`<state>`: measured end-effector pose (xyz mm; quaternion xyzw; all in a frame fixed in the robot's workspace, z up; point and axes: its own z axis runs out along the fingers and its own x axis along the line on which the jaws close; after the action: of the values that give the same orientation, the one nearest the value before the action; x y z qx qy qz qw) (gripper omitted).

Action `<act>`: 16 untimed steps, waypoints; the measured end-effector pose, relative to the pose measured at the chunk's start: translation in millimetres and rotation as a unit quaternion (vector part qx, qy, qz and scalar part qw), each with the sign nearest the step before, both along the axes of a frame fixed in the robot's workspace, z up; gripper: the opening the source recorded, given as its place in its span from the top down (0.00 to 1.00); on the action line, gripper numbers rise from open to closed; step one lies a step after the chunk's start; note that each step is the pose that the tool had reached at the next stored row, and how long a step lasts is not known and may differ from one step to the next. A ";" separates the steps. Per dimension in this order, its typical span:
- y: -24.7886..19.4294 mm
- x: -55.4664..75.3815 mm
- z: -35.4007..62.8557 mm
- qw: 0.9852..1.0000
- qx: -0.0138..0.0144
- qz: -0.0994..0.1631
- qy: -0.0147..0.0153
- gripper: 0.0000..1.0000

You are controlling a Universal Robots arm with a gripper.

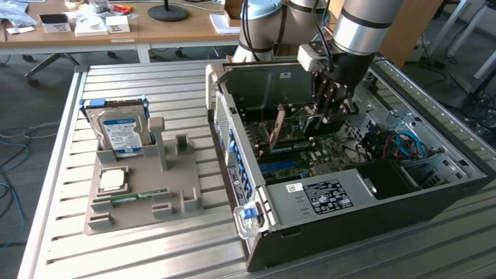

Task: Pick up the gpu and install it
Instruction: 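Insert the gpu into the slot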

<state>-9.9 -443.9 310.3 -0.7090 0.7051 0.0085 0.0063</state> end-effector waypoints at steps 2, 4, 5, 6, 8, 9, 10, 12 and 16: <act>-0.1 0.0 -1.5 1.000 0.000 0.000 0.000 0.73; 0.0 0.0 -3.5 1.000 0.000 0.000 0.000 0.73; 0.0 0.0 -4.4 1.000 0.000 0.000 0.000 0.73; 0.0 0.0 -5.4 1.000 0.000 0.000 0.000 0.73; -0.1 -0.1 -6.3 1.000 0.000 0.000 0.000 0.73; -0.1 0.0 -6.4 1.000 0.000 0.000 0.000 0.73; -0.1 0.0 -6.3 1.000 0.000 0.000 0.000 0.73; -0.1 -0.1 -6.4 1.000 0.000 0.000 0.000 0.73; 0.0 0.0 -7.3 1.000 0.000 0.000 0.000 0.73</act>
<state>-9.9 -443.9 303.1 -0.7090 0.7051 0.0086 0.0063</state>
